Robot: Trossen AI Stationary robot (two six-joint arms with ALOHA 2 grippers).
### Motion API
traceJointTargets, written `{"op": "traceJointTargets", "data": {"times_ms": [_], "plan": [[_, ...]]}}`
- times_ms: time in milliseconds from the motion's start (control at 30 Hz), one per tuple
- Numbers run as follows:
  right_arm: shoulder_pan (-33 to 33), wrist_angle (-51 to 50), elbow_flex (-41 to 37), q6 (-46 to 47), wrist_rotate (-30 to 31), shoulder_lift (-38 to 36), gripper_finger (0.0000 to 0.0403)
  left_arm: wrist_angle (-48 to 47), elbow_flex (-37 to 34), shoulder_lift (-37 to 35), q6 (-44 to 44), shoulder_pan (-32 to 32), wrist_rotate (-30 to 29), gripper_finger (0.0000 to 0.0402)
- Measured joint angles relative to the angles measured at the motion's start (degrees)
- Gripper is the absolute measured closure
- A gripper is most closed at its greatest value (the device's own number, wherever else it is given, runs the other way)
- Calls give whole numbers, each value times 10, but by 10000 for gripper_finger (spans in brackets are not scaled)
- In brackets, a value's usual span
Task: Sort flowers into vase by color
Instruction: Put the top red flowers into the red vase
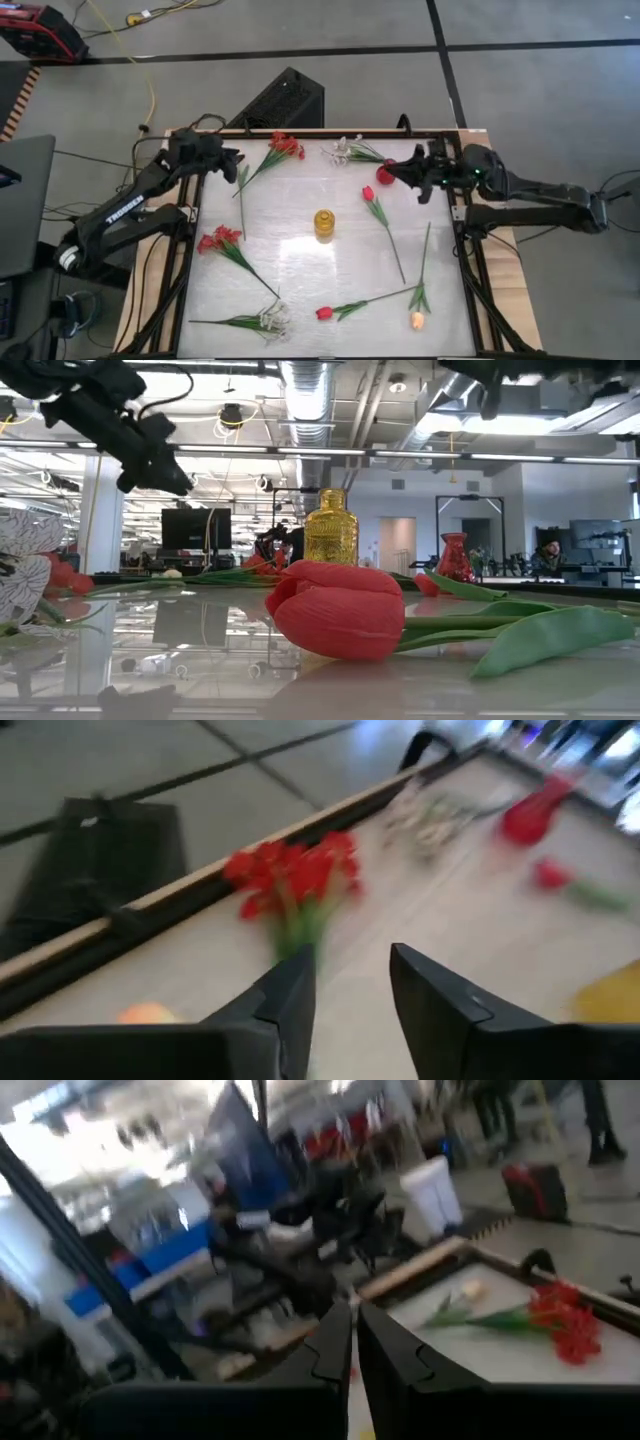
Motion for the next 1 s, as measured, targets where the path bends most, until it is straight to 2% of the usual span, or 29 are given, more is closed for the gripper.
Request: {"op": "traceJointTargets", "data": {"times_ms": [67,167,367,567,733,933,1000], "plan": [[1,-59,42,-21,7,25,352,-10,1,30,25,0,-34,257],[0,-106,85,-46,13,63,352,0,1,83,28,-4,-42,231],[2,-110,121,-77,4,114,335,19,1,197,2,-36,-60,199],[0,-126,123,-78,-12,136,280,50,1,270,12,-82,-115,198],[-3,-134,123,-78,-12,141,233,72,1,317,24,-101,-118,198],[-3,-132,123,-93,-11,141,215,102,3,388,43,-119,-134,199],[-3,-133,123,-94,-11,141,216,102,9,402,37,-124,-136,211]]}}
